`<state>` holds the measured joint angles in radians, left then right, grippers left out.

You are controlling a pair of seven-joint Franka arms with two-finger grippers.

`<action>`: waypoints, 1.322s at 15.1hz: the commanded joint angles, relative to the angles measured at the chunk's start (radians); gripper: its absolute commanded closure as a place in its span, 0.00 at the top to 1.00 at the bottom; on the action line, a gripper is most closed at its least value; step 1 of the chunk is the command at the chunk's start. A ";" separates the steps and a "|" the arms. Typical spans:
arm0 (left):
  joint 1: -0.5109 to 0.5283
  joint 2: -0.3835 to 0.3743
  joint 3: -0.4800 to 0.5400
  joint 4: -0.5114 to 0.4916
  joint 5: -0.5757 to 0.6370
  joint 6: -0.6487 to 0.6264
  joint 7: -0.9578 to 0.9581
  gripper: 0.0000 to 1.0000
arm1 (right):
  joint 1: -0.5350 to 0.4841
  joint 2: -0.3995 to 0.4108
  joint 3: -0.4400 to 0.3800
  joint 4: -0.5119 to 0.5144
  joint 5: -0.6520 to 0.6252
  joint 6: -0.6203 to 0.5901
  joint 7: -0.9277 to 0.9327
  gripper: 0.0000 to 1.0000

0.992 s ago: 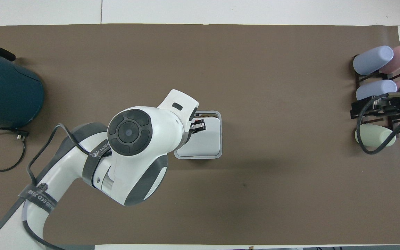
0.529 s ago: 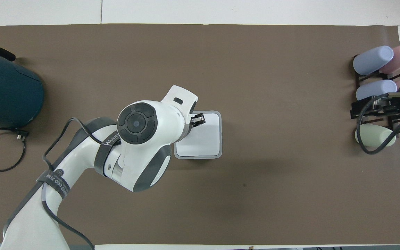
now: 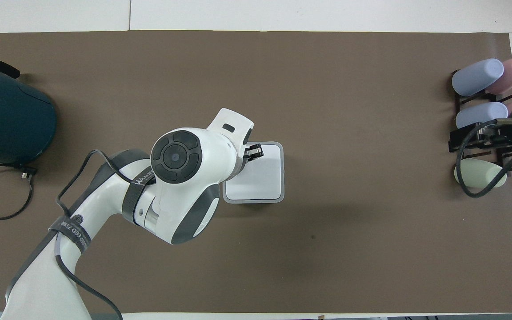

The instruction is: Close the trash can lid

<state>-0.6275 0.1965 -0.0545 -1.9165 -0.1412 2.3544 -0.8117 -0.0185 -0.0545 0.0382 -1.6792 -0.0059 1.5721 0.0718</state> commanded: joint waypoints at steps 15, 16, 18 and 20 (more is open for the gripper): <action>0.052 0.017 0.001 0.158 -0.003 -0.254 0.005 0.00 | -0.014 0.004 0.008 0.009 -0.002 -0.011 -0.015 1.00; 0.075 0.011 -0.001 0.195 -0.001 -0.320 0.020 0.00 | -0.014 0.004 0.008 0.009 -0.002 -0.011 -0.015 1.00; 0.132 -0.023 0.001 0.229 -0.003 -0.418 0.069 0.00 | -0.014 0.004 0.008 0.009 -0.002 -0.012 -0.015 1.00; 0.227 -0.080 0.001 0.229 -0.005 -0.507 0.179 0.03 | -0.014 0.004 0.008 0.009 -0.002 -0.011 -0.015 1.00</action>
<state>-0.4879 0.1780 -0.0484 -1.6855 -0.1408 1.9411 -0.7320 -0.0185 -0.0545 0.0382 -1.6792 -0.0059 1.5721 0.0718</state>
